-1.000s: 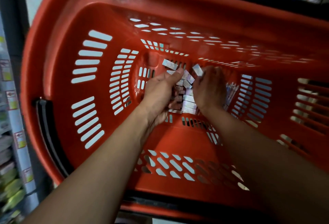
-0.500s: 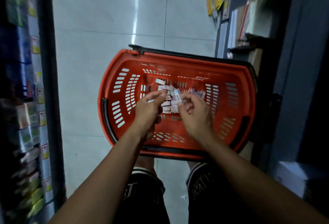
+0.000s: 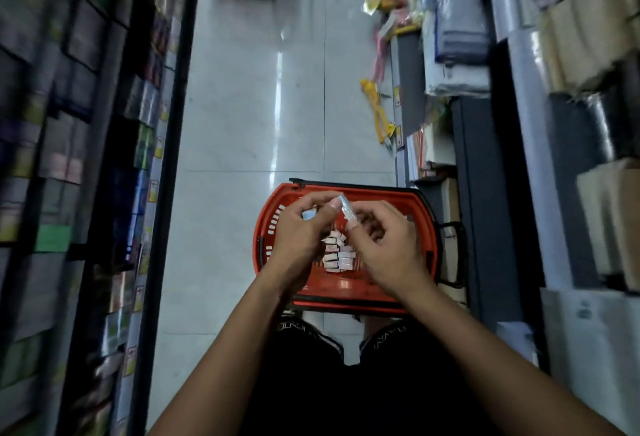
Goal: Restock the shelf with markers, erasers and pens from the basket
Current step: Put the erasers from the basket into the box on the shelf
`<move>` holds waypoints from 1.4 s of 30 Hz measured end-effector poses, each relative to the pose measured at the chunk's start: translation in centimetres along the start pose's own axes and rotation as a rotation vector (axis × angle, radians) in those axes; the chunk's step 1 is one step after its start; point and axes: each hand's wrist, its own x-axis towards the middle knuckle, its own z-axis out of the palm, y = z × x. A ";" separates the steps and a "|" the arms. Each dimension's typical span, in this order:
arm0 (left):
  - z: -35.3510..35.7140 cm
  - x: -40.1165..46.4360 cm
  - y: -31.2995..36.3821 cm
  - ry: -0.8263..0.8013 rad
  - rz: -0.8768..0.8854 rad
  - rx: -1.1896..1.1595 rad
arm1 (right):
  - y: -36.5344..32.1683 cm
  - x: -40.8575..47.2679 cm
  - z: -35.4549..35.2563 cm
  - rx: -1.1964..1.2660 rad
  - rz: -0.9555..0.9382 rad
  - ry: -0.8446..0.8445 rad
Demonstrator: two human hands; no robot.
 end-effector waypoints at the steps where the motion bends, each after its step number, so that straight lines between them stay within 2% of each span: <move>1: 0.0 -0.8 0.9 -0.022 0.030 0.000 | -1.3 -0.5 -0.5 0.003 0.000 0.011; 5: -0.5 -4.0 4.3 -0.156 0.109 0.075 | -5.8 -3.0 -1.3 -0.026 0.031 0.075; 10: -1.8 -7.3 7.2 -0.303 0.225 0.342 | -9.1 -7.7 -1.1 -0.110 0.075 0.245; 16: -1.1 -10.3 7.4 -0.490 0.384 0.731 | -8.9 -16.0 -1.6 -0.178 0.223 0.535; 20: 1.0 -13.3 5.3 -0.719 0.516 0.924 | -7.6 -22.8 -2.1 -0.128 0.331 0.708; 24: 3.9 -18.4 2.3 -0.959 0.644 0.978 | -6.5 -30.5 -2.3 -0.098 0.428 0.849; 30: 7.3 -29.1 -4.0 -1.251 0.687 0.933 | -6.0 -45.0 -1.4 -0.116 0.522 1.111; 35: 7.4 -40.7 -10.2 -1.375 0.657 0.863 | -6.6 -58.4 1.1 -0.118 0.590 1.306; 42: 5.1 -53.3 -19.4 -1.546 0.638 0.896 | -7.6 -73.3 5.4 -0.112 0.635 1.486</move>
